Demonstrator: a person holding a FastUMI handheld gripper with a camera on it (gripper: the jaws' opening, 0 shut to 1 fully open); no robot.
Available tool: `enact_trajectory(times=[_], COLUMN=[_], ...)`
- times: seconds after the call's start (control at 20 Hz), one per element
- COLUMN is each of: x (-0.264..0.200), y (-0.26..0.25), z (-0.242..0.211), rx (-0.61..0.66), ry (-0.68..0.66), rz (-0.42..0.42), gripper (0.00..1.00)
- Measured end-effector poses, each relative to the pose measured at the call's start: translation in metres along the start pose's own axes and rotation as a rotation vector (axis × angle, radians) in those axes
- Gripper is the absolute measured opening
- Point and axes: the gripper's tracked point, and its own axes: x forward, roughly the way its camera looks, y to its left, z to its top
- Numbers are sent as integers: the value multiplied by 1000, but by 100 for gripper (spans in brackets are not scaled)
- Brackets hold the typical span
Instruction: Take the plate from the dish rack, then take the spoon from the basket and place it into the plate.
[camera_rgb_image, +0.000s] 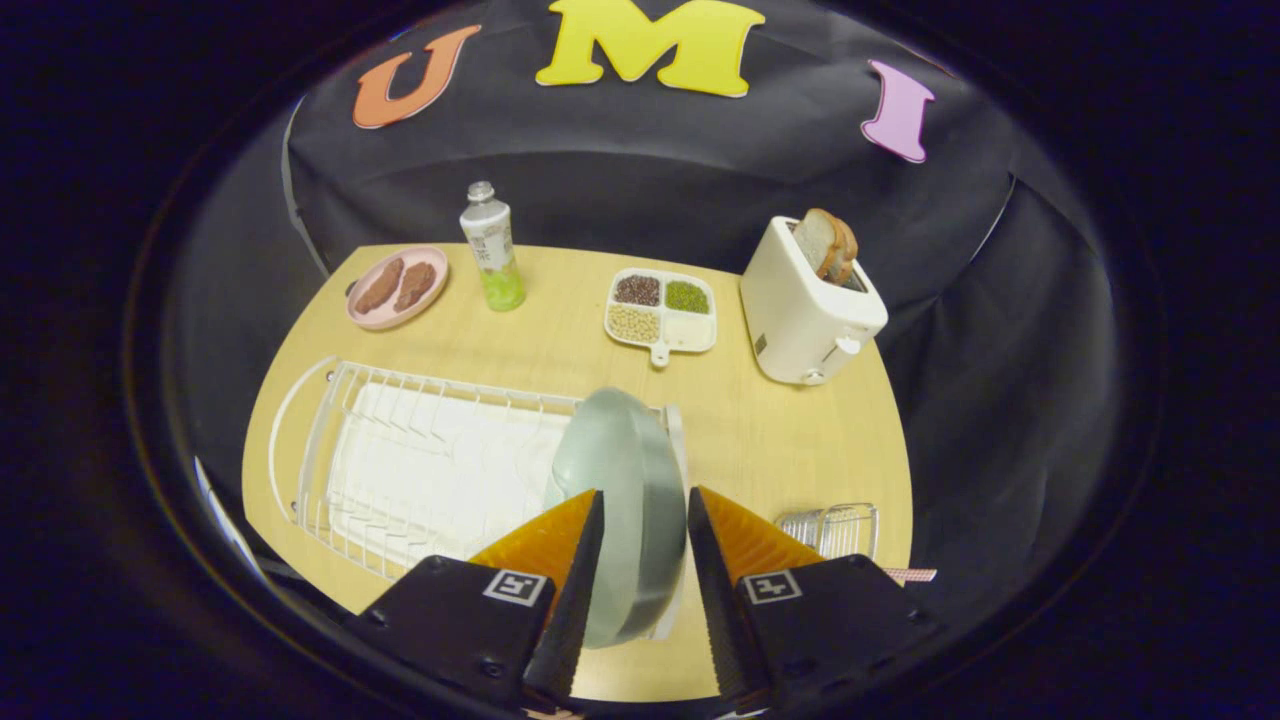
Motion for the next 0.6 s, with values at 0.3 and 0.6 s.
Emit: enact_trajectory(times=[0.3,0.6], x=[2,-13], y=[2,3], z=[-11,-8], rx=[29,89], ry=[99,27], rz=[-47,-215], gripper=[34,23])
